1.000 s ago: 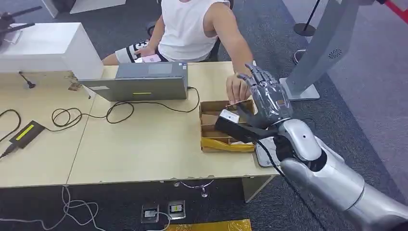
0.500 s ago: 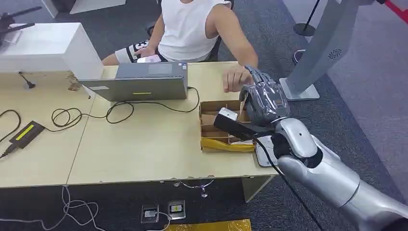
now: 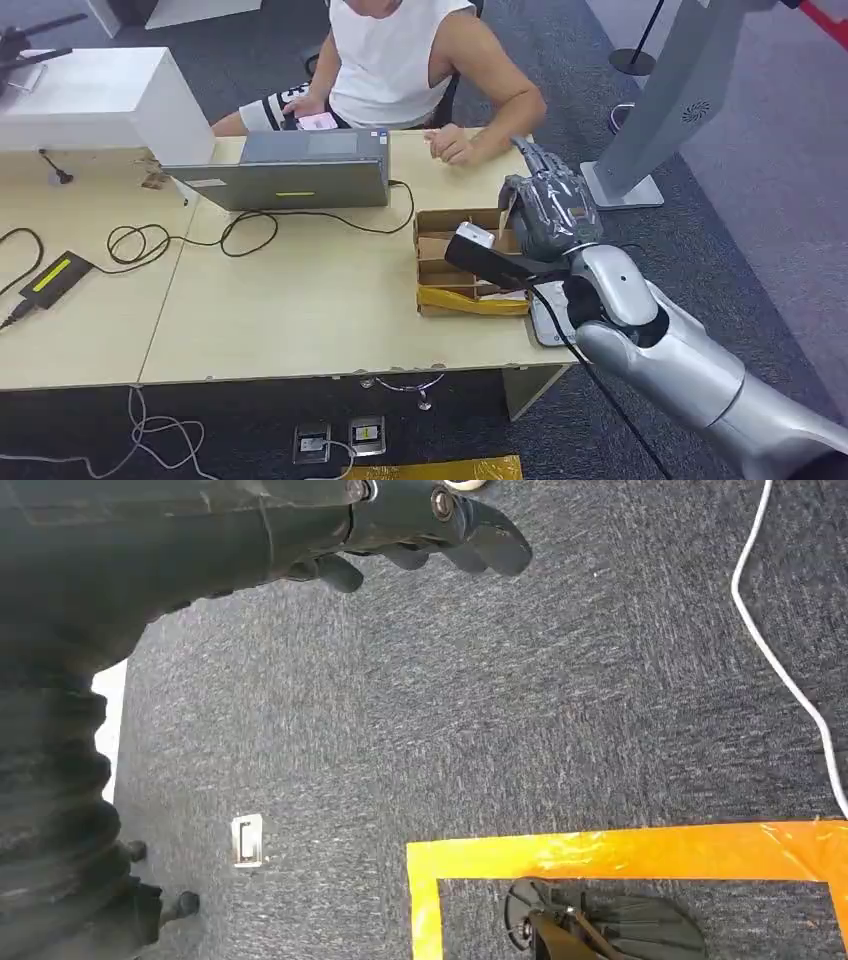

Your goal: Pass the card to the sensor for recognition and then transmit it.

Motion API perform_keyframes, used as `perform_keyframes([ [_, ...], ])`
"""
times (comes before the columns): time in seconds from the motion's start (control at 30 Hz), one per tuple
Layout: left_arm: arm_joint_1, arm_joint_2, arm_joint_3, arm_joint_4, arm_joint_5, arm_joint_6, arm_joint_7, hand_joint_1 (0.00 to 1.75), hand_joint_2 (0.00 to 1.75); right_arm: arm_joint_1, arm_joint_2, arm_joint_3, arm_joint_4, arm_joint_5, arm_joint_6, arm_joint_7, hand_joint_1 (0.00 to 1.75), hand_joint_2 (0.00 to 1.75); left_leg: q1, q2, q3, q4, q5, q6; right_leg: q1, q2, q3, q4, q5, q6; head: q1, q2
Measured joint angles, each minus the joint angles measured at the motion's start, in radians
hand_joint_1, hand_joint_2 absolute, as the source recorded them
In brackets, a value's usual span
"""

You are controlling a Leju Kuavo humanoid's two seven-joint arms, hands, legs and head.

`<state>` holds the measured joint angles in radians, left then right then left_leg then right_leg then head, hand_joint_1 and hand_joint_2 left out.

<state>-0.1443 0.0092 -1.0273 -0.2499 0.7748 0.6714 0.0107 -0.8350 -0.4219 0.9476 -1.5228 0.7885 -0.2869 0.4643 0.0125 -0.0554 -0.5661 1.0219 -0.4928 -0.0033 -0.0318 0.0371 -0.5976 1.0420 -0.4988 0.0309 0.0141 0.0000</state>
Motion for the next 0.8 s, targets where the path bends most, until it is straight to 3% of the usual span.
perform_keyframes([
  [0.8, 0.000, 0.000, 0.000, 0.000, 0.000, 0.000, 0.000, 0.00, 1.75, 0.000, 0.002, 0.000, 0.010, 0.000, -0.001, 0.000, 1.75, 1.75, 0.000, 0.000, 0.000, 0.000, 0.000, 0.000, 0.000, 0.000, 0.000, 0.000, 0.000, 0.000, 0.000, 0.000],
])
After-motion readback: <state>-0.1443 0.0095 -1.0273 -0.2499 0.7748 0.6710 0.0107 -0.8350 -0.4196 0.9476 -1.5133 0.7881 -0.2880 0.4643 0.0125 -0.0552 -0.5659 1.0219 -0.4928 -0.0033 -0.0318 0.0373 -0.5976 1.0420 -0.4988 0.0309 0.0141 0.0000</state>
